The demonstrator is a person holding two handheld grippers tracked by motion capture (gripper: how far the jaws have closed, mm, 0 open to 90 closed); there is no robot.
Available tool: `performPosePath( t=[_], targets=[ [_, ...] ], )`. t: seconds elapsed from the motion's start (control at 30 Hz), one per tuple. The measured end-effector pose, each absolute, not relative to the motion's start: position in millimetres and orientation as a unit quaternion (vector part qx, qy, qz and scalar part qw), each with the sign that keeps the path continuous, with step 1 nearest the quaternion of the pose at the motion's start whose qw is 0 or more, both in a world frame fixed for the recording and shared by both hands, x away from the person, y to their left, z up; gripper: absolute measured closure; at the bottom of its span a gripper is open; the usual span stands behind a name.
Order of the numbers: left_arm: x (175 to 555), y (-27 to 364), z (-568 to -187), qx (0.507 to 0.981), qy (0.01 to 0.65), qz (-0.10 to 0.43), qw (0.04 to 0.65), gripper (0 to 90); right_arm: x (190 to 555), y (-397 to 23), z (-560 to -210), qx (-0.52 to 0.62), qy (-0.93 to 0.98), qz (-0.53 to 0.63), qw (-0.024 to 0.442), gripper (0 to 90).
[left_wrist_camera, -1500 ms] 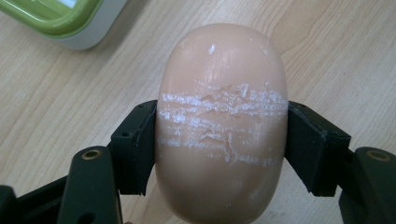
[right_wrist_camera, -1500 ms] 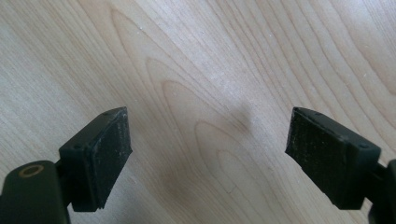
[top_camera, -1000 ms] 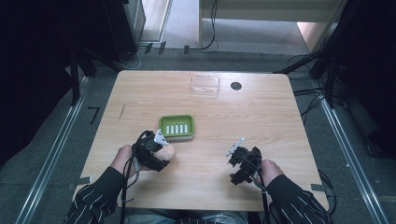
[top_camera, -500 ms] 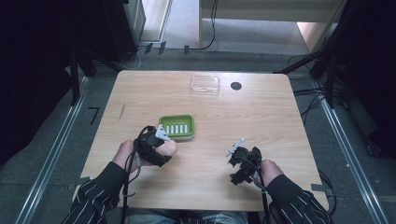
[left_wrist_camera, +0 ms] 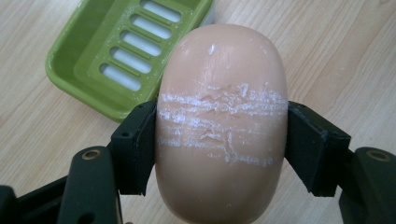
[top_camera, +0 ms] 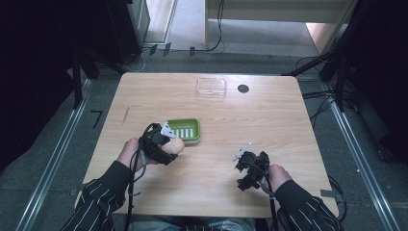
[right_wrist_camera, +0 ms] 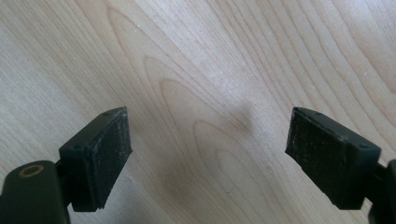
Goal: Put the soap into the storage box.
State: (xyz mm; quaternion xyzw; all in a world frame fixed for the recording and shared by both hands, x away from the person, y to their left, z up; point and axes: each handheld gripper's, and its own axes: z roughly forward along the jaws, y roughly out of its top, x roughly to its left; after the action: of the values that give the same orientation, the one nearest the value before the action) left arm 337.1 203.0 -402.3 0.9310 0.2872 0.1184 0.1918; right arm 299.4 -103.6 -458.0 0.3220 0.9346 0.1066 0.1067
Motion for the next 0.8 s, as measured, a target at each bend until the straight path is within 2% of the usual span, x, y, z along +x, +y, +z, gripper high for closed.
performPosePath(
  t=[0.8],
  targets=[
    [359, 202, -389, 0.927, 0.282, 0.137, 0.206, 32.9, 300, -104, -458, 0.32, 0.935, 0.106, 0.108, 14.6]
  ],
)
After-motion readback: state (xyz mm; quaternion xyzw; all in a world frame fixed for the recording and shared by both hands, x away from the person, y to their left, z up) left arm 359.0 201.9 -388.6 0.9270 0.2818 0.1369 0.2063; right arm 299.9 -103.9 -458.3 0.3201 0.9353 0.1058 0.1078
